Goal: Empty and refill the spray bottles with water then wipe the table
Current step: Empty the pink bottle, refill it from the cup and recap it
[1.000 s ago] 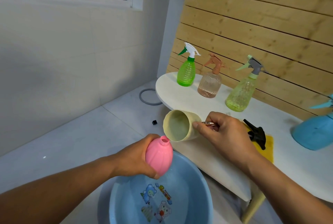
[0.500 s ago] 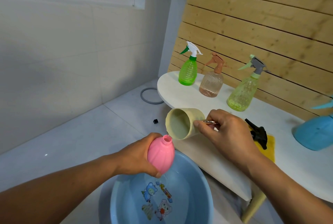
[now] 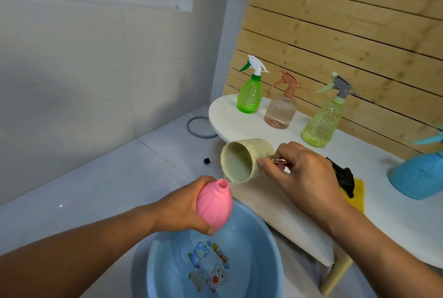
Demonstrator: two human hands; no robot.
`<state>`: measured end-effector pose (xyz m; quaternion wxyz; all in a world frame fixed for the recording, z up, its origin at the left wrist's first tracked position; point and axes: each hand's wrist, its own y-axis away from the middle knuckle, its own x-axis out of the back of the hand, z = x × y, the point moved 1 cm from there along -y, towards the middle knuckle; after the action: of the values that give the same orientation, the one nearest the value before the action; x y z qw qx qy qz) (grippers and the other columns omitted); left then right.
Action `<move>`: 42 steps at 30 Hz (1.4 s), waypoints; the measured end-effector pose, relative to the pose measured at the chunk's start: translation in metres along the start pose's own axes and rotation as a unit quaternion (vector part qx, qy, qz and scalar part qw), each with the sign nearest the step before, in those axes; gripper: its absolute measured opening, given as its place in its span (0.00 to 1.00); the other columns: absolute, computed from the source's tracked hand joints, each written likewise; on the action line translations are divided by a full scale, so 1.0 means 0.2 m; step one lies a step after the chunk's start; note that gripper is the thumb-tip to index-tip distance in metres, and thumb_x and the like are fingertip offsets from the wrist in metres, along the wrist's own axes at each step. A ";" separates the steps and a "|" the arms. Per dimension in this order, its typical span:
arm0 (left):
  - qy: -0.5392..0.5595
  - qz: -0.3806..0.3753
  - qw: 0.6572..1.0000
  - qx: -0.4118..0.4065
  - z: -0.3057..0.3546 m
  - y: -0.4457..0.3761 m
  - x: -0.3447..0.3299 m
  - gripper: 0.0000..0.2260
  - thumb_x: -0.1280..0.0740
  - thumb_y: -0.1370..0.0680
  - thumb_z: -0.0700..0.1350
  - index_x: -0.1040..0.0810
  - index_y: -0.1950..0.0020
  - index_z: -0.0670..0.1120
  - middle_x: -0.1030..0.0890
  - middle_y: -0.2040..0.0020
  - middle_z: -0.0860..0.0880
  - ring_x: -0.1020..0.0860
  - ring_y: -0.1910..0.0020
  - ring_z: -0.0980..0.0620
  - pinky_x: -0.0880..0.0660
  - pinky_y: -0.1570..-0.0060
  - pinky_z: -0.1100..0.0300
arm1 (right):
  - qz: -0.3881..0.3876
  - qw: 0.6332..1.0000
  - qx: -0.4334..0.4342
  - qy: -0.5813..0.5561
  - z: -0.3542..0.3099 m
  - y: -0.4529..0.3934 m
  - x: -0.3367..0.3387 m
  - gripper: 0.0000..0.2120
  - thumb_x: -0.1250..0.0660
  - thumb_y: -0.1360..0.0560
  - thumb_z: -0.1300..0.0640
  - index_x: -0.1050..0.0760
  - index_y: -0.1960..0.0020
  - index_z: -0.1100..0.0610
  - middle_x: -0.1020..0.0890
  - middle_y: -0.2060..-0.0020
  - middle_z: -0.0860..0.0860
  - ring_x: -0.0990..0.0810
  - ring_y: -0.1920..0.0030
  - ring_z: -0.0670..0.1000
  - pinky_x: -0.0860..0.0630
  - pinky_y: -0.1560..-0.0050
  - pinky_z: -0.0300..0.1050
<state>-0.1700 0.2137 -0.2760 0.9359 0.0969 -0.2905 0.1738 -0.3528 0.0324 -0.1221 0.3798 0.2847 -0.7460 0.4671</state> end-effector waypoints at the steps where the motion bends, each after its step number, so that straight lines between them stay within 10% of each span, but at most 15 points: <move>1: 0.001 0.000 1.000 0.000 0.00 0.00 0.00 0.47 0.14 0.40 0.59 0.38 0.30 0.72 0.27 0.36 0.66 0.23 0.38 0.56 0.16 0.47 0.55 | 0.001 1.000 0.000 0.003 0.00 0.00 0.00 0.18 0.30 0.24 0.41 0.29 0.65 0.50 0.26 0.68 0.47 0.27 0.65 0.49 0.31 0.67 0.47; 25: 0.000 0.004 1.000 -0.002 0.00 -0.01 0.00 0.46 0.14 0.40 0.59 0.38 0.30 0.71 0.27 0.36 0.66 0.23 0.37 0.55 0.16 0.47 0.56 | 0.032 0.995 0.076 0.049 -0.07 0.02 0.03 0.18 0.32 0.24 0.41 0.38 0.63 0.44 0.33 0.68 0.44 0.34 0.65 0.51 0.40 0.69 0.44; 42: 0.004 0.000 1.000 -0.003 0.00 0.00 0.00 0.47 0.14 0.40 0.60 0.39 0.31 0.73 0.28 0.37 0.69 0.24 0.37 0.57 0.16 0.47 0.57 | 0.089 0.976 0.158 0.119 -0.07 0.05 0.02 0.17 0.34 0.20 0.42 0.22 0.60 0.53 0.23 0.64 0.49 0.24 0.63 0.56 0.29 0.74 0.50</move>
<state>-0.1705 0.2133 -0.2767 0.9375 0.0931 -0.2869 0.1733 -0.3579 0.0491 -0.1188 0.3731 0.2157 -0.6348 0.6413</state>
